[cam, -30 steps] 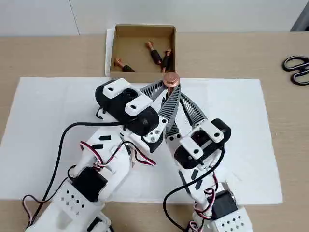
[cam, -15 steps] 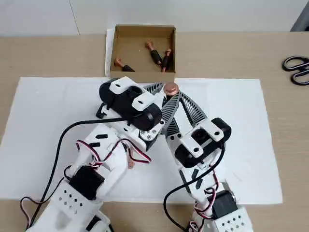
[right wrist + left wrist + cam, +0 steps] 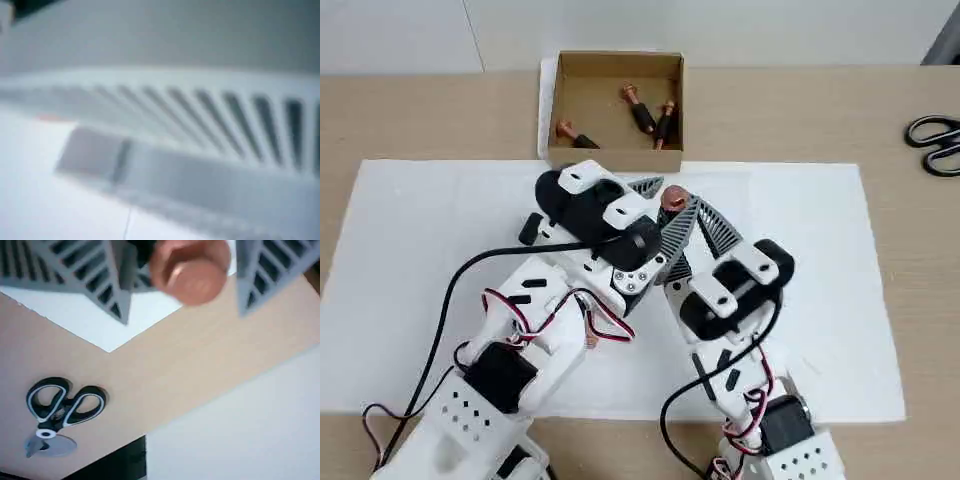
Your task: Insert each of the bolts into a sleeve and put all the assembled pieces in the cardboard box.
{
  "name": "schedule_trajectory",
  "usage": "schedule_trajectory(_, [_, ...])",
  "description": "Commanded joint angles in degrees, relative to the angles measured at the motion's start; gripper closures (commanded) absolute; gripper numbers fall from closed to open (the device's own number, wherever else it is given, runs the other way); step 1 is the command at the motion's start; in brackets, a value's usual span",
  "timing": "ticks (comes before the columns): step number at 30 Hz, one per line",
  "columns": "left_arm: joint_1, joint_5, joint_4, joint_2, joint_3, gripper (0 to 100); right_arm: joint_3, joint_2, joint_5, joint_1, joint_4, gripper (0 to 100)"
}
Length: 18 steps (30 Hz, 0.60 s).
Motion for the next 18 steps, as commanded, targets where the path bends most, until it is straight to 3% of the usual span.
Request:
schedule_trajectory(1, [0.4,-0.2,0.4,-0.4,-0.9,86,-0.8,-0.9,0.5,0.0,0.1,99.4])
schedule_trajectory(8, [-6.7,-5.1,-1.1,-0.5,-8.3,87,-0.9,-0.4,0.8,0.2,0.3,99.4])
schedule_trajectory(12, [-13.4,-6.1,-1.1,-3.3,-10.8,91,-0.9,0.9,7.3,0.7,3.8,99.3])
schedule_trajectory(15, [-17.8,-6.2,-0.8,-9.6,-6.4,100,-4.4,4.9,9.5,2.4,6.4,99.3])
schedule_trajectory(18, [-22.4,-6.0,-0.8,-17.0,1.5,99,-11.6,13.2,9.4,4.5,7.7,99.4])
